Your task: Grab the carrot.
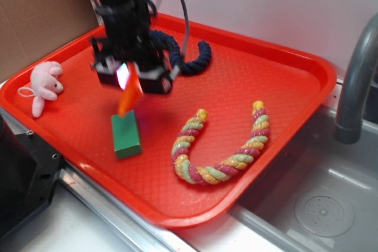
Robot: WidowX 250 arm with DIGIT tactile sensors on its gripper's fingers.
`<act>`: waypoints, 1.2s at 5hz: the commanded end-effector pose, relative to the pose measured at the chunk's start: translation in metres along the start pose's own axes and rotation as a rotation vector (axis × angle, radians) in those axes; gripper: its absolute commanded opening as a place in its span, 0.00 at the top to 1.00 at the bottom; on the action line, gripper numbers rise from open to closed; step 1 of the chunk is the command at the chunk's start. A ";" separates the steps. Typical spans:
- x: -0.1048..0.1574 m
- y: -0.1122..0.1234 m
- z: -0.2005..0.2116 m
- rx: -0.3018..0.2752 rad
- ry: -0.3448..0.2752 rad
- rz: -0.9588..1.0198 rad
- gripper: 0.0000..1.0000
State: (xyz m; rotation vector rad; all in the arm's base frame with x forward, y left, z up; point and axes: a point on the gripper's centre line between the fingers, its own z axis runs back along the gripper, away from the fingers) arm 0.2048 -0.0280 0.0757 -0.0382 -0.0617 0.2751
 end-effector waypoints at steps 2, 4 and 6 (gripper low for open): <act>0.011 0.048 0.159 -0.177 -0.100 -0.310 1.00; 0.013 0.034 0.180 -0.125 -0.081 -0.279 1.00; 0.014 0.028 0.159 -0.048 -0.038 -0.241 1.00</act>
